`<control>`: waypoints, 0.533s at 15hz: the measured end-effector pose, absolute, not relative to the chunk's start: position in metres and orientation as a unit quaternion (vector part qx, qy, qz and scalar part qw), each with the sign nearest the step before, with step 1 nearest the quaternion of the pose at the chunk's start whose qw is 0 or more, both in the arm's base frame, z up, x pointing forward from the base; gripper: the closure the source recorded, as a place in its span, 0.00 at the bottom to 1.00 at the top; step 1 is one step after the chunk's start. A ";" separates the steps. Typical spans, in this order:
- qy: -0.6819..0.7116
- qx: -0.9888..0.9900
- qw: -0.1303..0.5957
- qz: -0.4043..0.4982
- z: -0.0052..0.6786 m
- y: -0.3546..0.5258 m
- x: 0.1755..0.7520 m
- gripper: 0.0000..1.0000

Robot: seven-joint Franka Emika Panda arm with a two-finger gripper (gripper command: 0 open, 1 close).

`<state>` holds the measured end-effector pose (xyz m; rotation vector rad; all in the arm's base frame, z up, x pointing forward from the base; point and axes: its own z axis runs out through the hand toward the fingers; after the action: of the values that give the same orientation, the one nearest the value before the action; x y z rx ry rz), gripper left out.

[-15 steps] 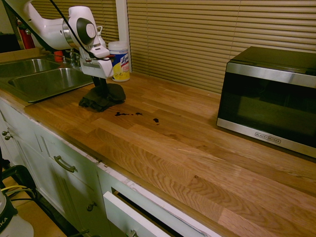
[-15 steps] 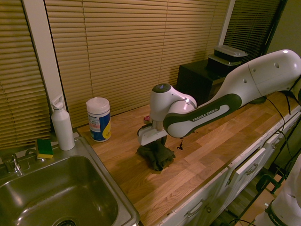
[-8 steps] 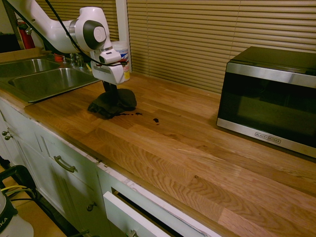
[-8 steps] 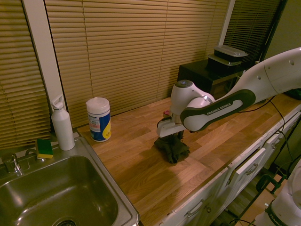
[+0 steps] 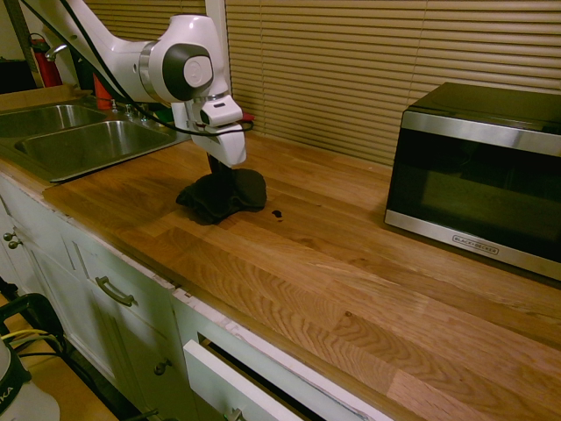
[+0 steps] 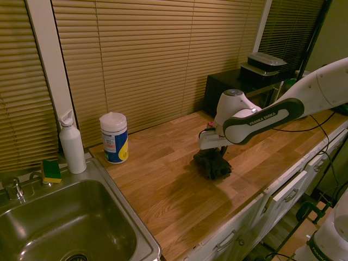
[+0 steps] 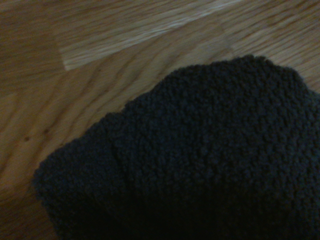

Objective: Clear the spill

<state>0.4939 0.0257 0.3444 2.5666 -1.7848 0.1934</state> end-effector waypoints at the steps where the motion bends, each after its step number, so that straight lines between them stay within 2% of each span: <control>1: -0.578 0.814 0.002 0.060 0.344 0.017 0.494 1.00; 8: -0.632 0.772 -0.020 0.060 0.341 -0.070 0.490 1.00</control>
<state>0.4899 -0.0705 0.3409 2.4563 -2.0118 0.1915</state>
